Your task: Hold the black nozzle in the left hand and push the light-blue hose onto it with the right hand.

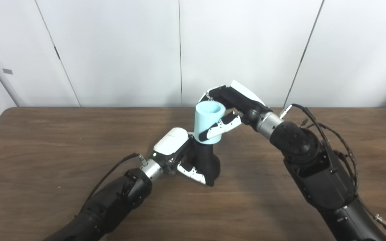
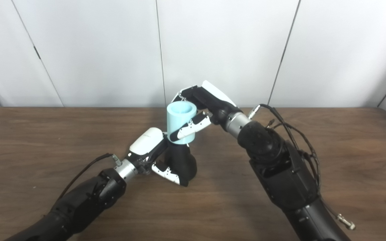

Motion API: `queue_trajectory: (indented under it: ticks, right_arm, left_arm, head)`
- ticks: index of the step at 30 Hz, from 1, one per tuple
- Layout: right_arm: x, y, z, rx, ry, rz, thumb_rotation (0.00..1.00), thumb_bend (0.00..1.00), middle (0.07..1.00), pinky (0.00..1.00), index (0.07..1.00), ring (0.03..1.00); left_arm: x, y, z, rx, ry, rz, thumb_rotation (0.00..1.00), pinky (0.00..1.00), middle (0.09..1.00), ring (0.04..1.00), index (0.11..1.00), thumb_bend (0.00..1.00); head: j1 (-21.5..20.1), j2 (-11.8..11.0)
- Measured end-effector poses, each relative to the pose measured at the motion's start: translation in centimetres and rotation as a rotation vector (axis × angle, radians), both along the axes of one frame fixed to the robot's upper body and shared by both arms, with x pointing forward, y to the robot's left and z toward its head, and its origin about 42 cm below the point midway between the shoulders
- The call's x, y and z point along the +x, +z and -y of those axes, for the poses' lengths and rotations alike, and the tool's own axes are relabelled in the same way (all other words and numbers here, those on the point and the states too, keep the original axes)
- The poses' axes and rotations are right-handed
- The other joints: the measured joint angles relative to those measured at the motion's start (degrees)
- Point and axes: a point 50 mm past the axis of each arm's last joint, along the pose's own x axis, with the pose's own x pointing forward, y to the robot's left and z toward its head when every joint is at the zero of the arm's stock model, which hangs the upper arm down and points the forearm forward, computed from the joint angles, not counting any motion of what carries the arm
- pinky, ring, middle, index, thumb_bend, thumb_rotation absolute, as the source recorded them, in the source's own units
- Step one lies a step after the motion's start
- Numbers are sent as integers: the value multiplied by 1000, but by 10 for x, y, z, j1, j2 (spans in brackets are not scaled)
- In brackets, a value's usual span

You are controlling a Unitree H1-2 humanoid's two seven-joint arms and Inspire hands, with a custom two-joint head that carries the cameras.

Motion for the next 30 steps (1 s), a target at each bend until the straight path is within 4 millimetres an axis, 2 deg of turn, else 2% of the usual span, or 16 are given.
queue_trajectory:
  ticks: [6, 12, 15, 22, 30]
  right_arm:
    - [2, 1, -2, -2, 27, 8, 0, 527, 510, 405, 464, 459]
    - [4, 2, -2, -9, 33, 6, 0, 524, 526, 444, 460, 508]
    - [4, 3, -1, -15, 35, 5, 0, 525, 519, 373, 465, 467]
    - [4, 4, 0, -23, 36, 7, 0, 526, 512, 423, 468, 485]
    - [7, 10, 3, -23, 29, 19, 0, 528, 502, 397, 473, 474]
  left_arm:
    - [0, 0, 1, 1, -1, -1, 0, 520, 494, 600, 476, 524]
    - [0, 0, 1, 0, 1, 0, 0, 523, 493, 594, 477, 524]
    - [0, 0, 1, 0, 2, 0, 0, 521, 493, 595, 477, 524]
    - [0, 0, 1, 0, 2, 0, 0, 524, 487, 599, 482, 525]
    - [0, 1, 0, -1, 3, 0, 0, 520, 489, 591, 479, 525]
  head:
    - [1, 0]
    - [1, 1]
    - [0, 1]
    - [0, 4]
    - [0, 6]
